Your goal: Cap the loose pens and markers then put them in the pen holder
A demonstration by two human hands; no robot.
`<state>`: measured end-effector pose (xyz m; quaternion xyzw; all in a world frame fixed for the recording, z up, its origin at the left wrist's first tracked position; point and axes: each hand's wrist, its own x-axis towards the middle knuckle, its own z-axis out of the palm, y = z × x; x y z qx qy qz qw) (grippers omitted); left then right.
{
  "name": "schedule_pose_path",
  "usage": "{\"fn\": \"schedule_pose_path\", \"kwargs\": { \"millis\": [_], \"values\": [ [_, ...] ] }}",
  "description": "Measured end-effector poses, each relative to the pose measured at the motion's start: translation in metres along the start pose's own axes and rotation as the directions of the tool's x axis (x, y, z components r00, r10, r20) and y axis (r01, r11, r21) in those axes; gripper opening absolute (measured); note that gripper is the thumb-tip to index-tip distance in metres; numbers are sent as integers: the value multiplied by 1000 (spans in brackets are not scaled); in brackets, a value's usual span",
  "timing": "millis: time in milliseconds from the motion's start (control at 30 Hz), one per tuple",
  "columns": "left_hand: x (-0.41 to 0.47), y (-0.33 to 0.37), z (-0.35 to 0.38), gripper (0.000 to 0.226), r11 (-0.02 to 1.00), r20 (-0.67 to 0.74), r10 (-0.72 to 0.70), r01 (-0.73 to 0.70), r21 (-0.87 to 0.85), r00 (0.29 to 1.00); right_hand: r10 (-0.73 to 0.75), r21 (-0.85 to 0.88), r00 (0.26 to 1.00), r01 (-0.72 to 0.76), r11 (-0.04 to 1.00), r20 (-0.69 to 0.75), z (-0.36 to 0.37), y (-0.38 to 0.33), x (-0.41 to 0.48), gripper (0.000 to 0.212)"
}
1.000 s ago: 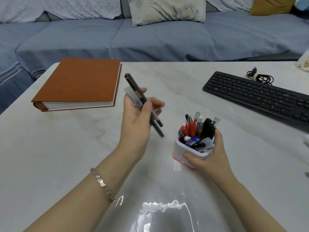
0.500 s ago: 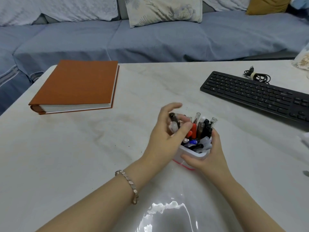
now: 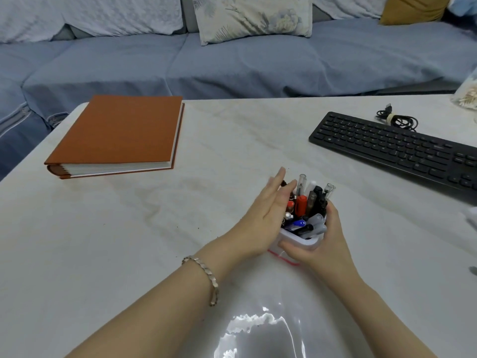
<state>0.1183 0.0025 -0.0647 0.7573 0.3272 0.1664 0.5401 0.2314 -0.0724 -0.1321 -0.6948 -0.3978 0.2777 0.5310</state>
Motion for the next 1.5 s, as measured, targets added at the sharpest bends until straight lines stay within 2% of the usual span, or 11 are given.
{"fn": "schedule_pose_path", "kwargs": {
  "millis": [100, 200, 267, 367, 567, 733, 967, 1167, 1300, 1400, 1500],
  "values": [
    [-5, -10, -9, 51, 1000, 7, -3, 3, -19, 1000, -9, -66, 995, 16, 998, 100, -12, -16, -8, 85],
    [-10, -25, -12, 42, 979, -12, -142, 138, -151, 990, 63, -102, 979, -44, 994, 195, -24, -19, -15, 102],
    [-14, -32, -13, 27, 972, 19, -163, 164, -169, 986, 91, -117, 980, -71, 991, 176, -28, -19, -18, 88],
    [-20, -33, -13, 30, 974, 15, -125, 125, -190, 992, 76, -107, 989, -63, 992, 125, -30, -18, -19, 63],
    [-35, -42, -34, 34, 952, -109, -153, 116, -285, 982, 40, -103, 975, -18, 994, 220, -7, -41, -9, 62],
    [-45, -58, -88, 28, 919, -261, -201, 90, -384, 944, 15, -122, 941, 28, 992, 338, 50, -70, 26, 61],
    [-25, -84, -159, 25, 918, -444, -262, 79, -389, 857, -16, -101, 876, 74, 992, 482, 136, -103, 84, 55],
    [-8, -97, -180, 28, 921, -478, -287, 103, -375, 830, 31, -145, 864, 49, 988, 503, 167, -101, 112, 54],
    [-6, -104, -180, 24, 936, -466, -295, 154, -317, 834, 56, -203, 860, 56, 978, 507, 167, -93, 116, 64],
    [-9, -96, -177, 27, 934, -522, -344, 227, -277, 781, 128, -342, 859, 58, 938, 496, 156, -93, 109, 78],
    [-23, -83, -176, 27, 935, -690, -354, 261, -241, 631, 206, -443, 819, 64, 894, 535, 125, -88, 95, 53]
  ]
}}
